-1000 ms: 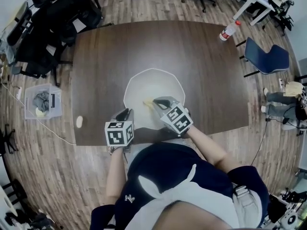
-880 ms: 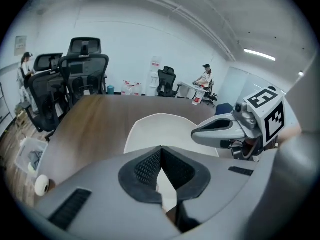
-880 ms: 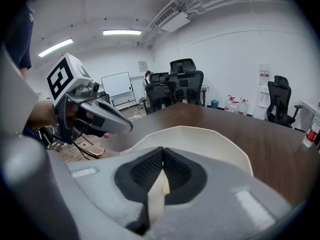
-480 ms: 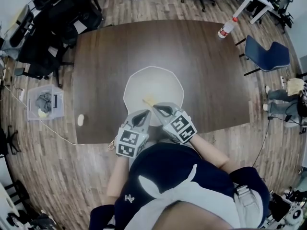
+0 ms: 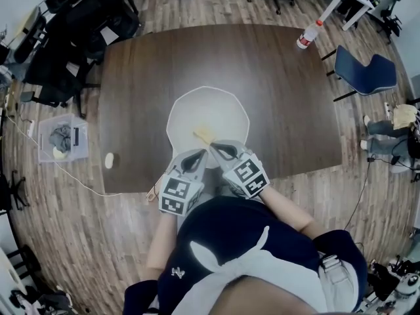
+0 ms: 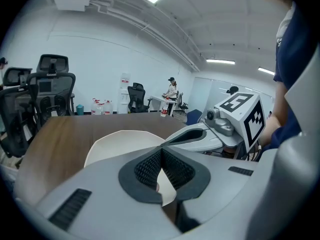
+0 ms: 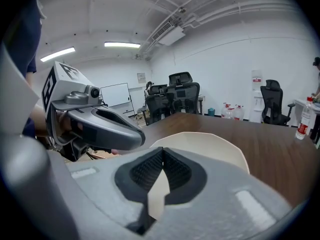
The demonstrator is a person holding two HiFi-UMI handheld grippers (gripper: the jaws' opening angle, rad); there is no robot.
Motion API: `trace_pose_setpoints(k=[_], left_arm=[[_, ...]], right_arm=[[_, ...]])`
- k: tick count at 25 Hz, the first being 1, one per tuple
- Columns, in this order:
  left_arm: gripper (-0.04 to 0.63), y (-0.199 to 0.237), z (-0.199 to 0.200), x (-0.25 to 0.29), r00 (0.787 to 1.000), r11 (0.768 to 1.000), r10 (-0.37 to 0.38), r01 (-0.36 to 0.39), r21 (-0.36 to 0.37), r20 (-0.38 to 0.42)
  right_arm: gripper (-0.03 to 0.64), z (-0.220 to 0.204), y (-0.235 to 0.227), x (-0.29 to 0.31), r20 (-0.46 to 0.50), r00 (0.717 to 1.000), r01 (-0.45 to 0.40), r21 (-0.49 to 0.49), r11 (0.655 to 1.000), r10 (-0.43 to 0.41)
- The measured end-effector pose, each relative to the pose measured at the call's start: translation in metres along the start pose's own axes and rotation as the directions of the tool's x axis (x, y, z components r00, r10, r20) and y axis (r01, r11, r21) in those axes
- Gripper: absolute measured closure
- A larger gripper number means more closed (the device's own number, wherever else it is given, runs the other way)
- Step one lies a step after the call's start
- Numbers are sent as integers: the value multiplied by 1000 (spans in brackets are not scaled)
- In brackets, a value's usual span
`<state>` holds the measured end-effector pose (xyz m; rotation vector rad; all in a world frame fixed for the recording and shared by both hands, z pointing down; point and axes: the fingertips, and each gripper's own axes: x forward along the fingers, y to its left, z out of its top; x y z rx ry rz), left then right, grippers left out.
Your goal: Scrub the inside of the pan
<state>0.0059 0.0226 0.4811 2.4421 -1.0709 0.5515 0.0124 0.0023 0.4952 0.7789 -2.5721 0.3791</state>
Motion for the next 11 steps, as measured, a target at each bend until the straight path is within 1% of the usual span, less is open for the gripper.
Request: trace_pose_setpoints(k=[4,11], left_arm=[[592,-1,-10,-6,1000,999,18,-18,-27,-2],[592,-3,-14,-10,1000,999,26,-26,-32,0]], right_arm=[[617,-5,4,-2,-2,1000,2,-3,1000,-2],[617,-3,14,-2,5,1000,-13,-13,1000,13]])
